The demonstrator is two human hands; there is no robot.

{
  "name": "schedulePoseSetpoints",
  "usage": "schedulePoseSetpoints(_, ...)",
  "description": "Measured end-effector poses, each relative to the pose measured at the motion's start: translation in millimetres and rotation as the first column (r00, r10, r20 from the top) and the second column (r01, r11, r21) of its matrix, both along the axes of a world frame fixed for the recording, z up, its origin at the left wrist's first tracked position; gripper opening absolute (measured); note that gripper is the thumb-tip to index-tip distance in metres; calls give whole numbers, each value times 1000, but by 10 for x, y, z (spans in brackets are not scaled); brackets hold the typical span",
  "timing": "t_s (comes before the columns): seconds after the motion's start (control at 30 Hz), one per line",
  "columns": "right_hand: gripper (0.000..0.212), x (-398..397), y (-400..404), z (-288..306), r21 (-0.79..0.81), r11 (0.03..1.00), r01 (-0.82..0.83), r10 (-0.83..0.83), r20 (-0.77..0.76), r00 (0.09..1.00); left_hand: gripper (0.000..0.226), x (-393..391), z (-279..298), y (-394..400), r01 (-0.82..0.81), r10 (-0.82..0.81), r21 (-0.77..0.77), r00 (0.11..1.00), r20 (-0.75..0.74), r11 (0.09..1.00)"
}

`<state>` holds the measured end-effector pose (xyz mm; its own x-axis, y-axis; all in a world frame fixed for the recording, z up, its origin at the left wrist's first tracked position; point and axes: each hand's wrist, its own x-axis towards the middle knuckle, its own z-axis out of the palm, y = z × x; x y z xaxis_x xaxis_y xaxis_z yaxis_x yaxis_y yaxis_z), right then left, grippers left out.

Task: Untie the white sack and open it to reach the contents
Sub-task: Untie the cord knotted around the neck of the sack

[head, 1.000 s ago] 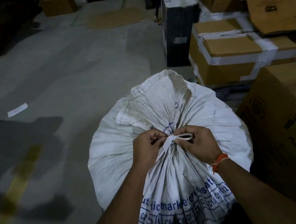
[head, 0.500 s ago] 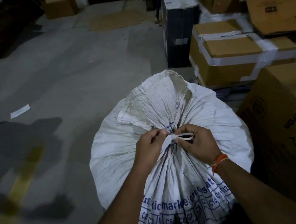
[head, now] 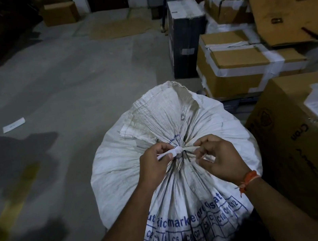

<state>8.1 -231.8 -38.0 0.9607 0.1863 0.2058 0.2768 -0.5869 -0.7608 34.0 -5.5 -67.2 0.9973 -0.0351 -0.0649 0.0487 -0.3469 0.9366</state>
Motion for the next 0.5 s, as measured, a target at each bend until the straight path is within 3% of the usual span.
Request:
schedulePoseSetpoints(0.07,15,-52,1,28,14,1000,12,-12,-10,1000,16,-18,-10,-43,0,0,-39,1000,-14,999)
schedulePoseSetpoints(0.13,18,-50,66,1,23,996,88,-88,1,996,8,-54,-18,-90,-11,11,-73,1000,-7,997)
schedulePoseSetpoints(0.2,8,-19,170,-36,-22,982,190,-190,2,982,5,-85,-58,-128,-31,31,-98,999,6,995)
schedulePoseSetpoints(0.27,17,20,250,-70,-58,967,248,-251,-43,967,9,-114,-92,-164,-57,54,-147,998,-20,988)
schedulePoseSetpoints(0.37,8,87,317,-100,-167,955,244,-251,-20,968,11,-108,-141,-186,-89,72,-214,994,-86,973)
schedulePoseSetpoints(0.5,2,175,368,-98,-152,958,243,-248,-13,969,11,-55,-152,-162,-133,109,-242,988,-112,961)
